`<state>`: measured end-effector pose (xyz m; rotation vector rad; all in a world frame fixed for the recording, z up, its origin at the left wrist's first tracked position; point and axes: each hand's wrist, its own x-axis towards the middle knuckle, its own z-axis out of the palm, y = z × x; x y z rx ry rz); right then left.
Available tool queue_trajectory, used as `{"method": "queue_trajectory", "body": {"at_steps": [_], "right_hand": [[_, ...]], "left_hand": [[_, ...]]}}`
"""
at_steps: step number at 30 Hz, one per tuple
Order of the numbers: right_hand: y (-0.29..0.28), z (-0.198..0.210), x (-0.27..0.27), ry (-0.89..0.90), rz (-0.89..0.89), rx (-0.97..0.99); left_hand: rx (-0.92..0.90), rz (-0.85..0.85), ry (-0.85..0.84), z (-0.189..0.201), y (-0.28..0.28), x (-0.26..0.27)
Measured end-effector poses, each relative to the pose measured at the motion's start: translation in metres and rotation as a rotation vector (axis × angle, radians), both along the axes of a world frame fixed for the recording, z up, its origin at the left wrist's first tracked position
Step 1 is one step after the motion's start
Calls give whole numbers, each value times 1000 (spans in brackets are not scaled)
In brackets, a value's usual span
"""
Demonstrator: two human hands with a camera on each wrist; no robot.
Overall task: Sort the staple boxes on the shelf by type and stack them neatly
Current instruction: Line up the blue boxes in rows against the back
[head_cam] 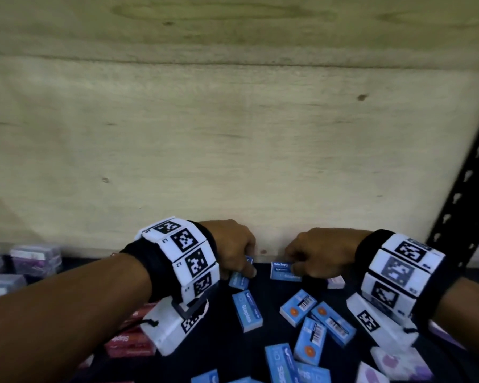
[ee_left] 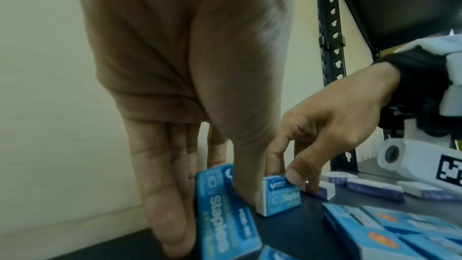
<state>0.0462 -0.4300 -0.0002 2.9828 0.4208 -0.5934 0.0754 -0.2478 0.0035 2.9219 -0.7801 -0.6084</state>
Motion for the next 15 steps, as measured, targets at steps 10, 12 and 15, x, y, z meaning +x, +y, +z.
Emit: {"method": "queue_trajectory", "body": {"at_steps": [10,12,15], "right_hand": [[1,-1,-4,44,-41,71],[1,0,-5,48,-41,71],[2,0,-6,48,-47,77]], "left_hand": [[11,18,-101,-7,18,-1],[48,-5,-114,-9,20,-4],[90,-48,-156,-10,21,-8]]}}
